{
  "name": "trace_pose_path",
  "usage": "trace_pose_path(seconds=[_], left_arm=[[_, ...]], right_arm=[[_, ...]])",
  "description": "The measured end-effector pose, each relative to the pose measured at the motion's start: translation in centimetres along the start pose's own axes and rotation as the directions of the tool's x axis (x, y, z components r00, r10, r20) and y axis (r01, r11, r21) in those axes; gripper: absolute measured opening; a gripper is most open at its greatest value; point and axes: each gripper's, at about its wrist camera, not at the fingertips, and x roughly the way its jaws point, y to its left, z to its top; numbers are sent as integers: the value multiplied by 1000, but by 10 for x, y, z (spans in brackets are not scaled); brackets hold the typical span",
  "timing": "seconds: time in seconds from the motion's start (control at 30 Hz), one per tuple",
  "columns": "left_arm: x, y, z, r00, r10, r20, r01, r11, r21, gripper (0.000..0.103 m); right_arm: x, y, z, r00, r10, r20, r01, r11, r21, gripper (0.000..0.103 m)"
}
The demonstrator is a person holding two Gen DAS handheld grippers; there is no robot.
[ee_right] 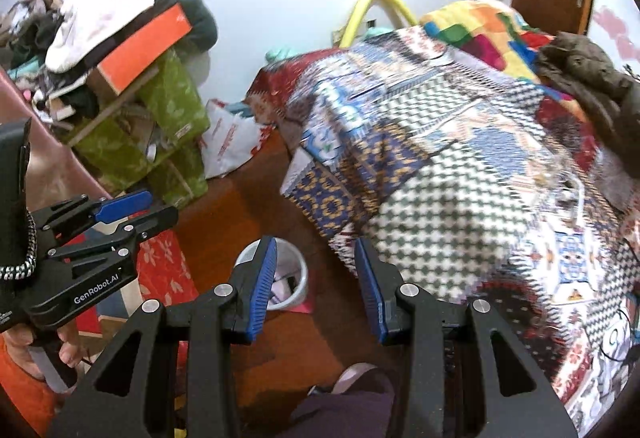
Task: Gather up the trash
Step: 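Move both open grippers back over the bed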
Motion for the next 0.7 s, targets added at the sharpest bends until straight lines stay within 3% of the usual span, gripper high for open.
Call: trace_pose_path(seconds=[0.4,0.7], left_arm=[[4,-126,30,996,-82,26,76,982,173,36],[40,-208,57,988,-155,-20,155,950,272,37]], right_arm=[[-63,-96,-19,988,-131,78,121,985,122,37],[-79,-188,-40,975,-218,47,199,945,260,37]])
